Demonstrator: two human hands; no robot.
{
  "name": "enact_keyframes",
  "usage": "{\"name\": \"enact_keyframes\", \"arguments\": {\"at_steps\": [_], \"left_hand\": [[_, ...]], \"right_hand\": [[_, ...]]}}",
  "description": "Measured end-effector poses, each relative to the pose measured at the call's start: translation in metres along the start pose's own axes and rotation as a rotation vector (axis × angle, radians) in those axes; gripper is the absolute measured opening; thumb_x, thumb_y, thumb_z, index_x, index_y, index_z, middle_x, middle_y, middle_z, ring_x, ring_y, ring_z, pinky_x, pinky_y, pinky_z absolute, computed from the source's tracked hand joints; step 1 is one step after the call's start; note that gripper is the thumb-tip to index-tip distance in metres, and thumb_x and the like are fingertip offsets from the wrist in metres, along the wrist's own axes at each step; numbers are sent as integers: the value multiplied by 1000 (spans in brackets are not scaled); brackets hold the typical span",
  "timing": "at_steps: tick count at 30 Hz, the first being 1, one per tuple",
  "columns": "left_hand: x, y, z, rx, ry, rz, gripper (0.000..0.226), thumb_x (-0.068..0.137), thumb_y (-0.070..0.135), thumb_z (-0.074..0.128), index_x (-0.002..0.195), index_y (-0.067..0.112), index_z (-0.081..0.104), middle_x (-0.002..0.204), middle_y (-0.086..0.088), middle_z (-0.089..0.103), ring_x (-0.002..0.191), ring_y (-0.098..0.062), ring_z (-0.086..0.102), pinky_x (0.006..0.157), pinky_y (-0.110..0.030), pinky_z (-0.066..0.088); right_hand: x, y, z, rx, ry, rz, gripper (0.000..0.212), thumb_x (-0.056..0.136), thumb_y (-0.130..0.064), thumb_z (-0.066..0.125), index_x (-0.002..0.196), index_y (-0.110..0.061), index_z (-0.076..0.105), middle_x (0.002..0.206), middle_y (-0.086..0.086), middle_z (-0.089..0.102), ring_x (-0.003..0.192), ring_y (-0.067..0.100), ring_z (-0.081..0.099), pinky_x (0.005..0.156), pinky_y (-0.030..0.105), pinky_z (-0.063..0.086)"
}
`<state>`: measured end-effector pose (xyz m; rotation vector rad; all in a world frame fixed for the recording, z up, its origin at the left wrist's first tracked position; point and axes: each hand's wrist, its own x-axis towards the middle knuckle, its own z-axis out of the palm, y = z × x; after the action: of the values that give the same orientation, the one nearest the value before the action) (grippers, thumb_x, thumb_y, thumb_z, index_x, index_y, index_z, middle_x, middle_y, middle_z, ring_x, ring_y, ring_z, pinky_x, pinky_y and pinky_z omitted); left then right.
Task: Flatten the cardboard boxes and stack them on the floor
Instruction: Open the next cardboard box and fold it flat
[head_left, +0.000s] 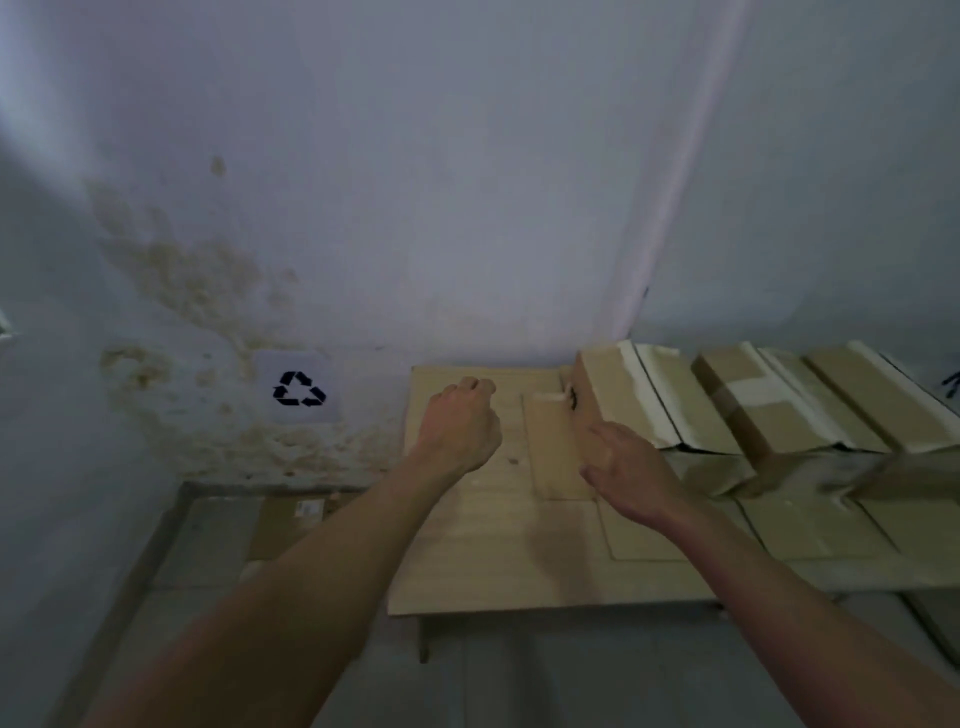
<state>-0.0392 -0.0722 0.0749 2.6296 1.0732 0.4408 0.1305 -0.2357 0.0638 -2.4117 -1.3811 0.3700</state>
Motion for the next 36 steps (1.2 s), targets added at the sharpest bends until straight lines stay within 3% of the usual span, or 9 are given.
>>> {"name": "enact_keyframes", "arguments": {"at_steps": [6, 11, 19, 21, 24, 27, 30, 33, 36], "left_hand": [[5, 85, 58, -17, -80, -41, 43, 92, 20, 48, 134, 14, 52, 134, -8, 55, 115, -32, 57, 93, -40, 47], [28, 101, 88, -33, -132, -101, 44, 93, 22, 47, 136, 14, 51, 136, -8, 53, 117, -31, 56, 95, -39, 47], [89, 143, 158, -160, -150, -97, 44, 91, 22, 50, 135, 14, 51, 140, -8, 47, 123, -30, 48, 97, -38, 45], [125, 153, 185, -170, -174, -96, 47, 92, 23, 50, 138, 14, 48, 149, -9, 38, 130, -31, 41, 101, -40, 44], [156, 163, 212, -169, -253, -134, 56, 94, 27, 50, 146, 18, 34, 163, -10, 9, 147, -31, 14, 107, -49, 39], [175, 166, 237, -211, -337, -239, 68, 91, 32, 56, 150, 26, 21, 163, -8, -13, 150, -36, -4, 109, -55, 35], [179, 161, 252, -267, -426, -311, 74, 90, 33, 59, 151, 27, 17, 162, -14, -9, 146, -42, 18, 110, -45, 34], [178, 152, 257, -280, -419, -365, 74, 91, 34, 57, 152, 30, 17, 159, -18, 6, 123, -44, 51, 96, -38, 44], [171, 138, 252, -307, -350, -479, 74, 87, 33, 60, 149, 35, 20, 145, -14, 26, 108, -41, 58, 87, -36, 47]], "right_hand": [[-9, 96, -28, 35, -75, 37, 60, 93, -21, 66, 146, -7, 45, 151, 11, 46, 139, 27, 42, 114, 36, 34], [11, 141, -35, 111, -83, 80, 63, 97, -25, 62, 152, -10, 37, 159, 6, 35, 147, 22, 30, 116, 31, 25], [60, 188, -30, 165, -86, 137, 59, 96, -23, 61, 150, -12, 41, 156, 6, 38, 143, 22, 36, 113, 27, 28], [94, 218, -33, 153, -102, 197, 56, 96, -20, 61, 148, -9, 44, 155, 9, 40, 141, 24, 39, 108, 24, 30], [126, 254, -42, 130, -57, 264, 44, 93, -11, 61, 135, -2, 52, 139, 13, 52, 127, 29, 50, 98, 30, 39], [153, 274, -40, 252, -19, 384, 46, 82, -14, 71, 125, -10, 54, 120, 6, 62, 114, 29, 60, 89, 35, 49], [173, 289, -29, 271, -100, 432, 68, 75, -27, 81, 132, -13, 47, 125, 7, 63, 116, 29, 61, 90, 34, 50], [197, 292, -24, 189, -162, 362, 87, 67, -48, 85, 136, -14, 45, 131, 8, 59, 118, 30, 58, 95, 38, 51], [212, 282, -19, 164, -244, 297, 88, 69, -55, 84, 138, -18, 44, 129, 7, 53, 116, 29, 57, 91, 35, 49]]}}
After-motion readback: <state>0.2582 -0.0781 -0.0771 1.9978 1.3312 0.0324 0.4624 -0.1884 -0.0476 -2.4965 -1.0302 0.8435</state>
